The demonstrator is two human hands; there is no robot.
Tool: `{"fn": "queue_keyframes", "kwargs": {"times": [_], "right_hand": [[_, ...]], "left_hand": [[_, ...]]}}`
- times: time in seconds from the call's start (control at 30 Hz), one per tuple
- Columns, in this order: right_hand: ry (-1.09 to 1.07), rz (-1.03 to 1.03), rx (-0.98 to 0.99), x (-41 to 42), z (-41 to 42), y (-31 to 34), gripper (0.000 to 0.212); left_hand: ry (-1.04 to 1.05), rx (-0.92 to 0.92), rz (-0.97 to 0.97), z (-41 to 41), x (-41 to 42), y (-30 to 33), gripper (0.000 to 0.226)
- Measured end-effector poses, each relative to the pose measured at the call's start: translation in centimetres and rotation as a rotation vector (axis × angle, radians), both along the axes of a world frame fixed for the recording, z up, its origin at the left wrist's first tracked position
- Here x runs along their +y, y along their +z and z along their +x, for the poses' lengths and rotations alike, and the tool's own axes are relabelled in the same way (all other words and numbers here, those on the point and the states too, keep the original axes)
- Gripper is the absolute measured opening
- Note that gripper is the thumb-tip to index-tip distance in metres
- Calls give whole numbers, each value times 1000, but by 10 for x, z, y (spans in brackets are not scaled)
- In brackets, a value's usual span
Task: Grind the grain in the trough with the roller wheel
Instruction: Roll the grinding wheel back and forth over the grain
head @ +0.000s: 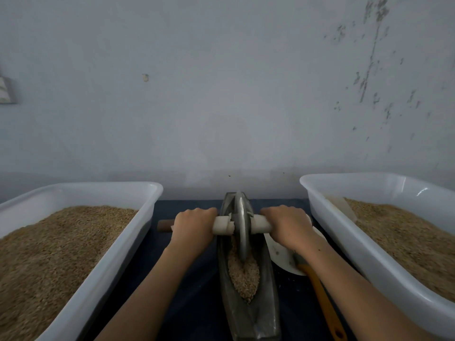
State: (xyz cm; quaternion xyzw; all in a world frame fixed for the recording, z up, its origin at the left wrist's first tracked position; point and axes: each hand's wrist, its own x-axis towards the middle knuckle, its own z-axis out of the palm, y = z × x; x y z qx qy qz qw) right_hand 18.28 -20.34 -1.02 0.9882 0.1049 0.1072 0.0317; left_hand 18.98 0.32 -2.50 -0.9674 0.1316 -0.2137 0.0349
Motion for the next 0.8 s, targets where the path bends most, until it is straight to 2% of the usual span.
{"fn": "queue_keyframes", "kwargs": {"times": [0.07,0.13,0.3,0.4,0.47,0.57,0.67,0.73,0.8], "right_hand": [[1,13,-50,2,1,-2,22],[11,-4,-18,1,1,0,23],[15,-3,320,-9,1,9,42],[2,11,419,-9,1,12,50],[-5,-25,373,-7,4,11,45],[3,-58,156,-2,6,5,30],[10,5,-37,0,7,-2,20],[17,20,-81,0,7,-5,17],[30,17,-44,-3,8,-5,18]], "left_hand": [[2,-23,-17,0,1,-3,16],[-9,6,-24,1,3,-2,18],[-9,175,84,2,0,8,29],[-15,261,102,6,0,10,33],[-20,265,77,8,1,9,33],[-22,151,44,9,2,5,27],[-11,38,0,8,2,0,19],[-1,-3,0,8,1,0,16],[-5,-3,28,7,1,2,17]]}}
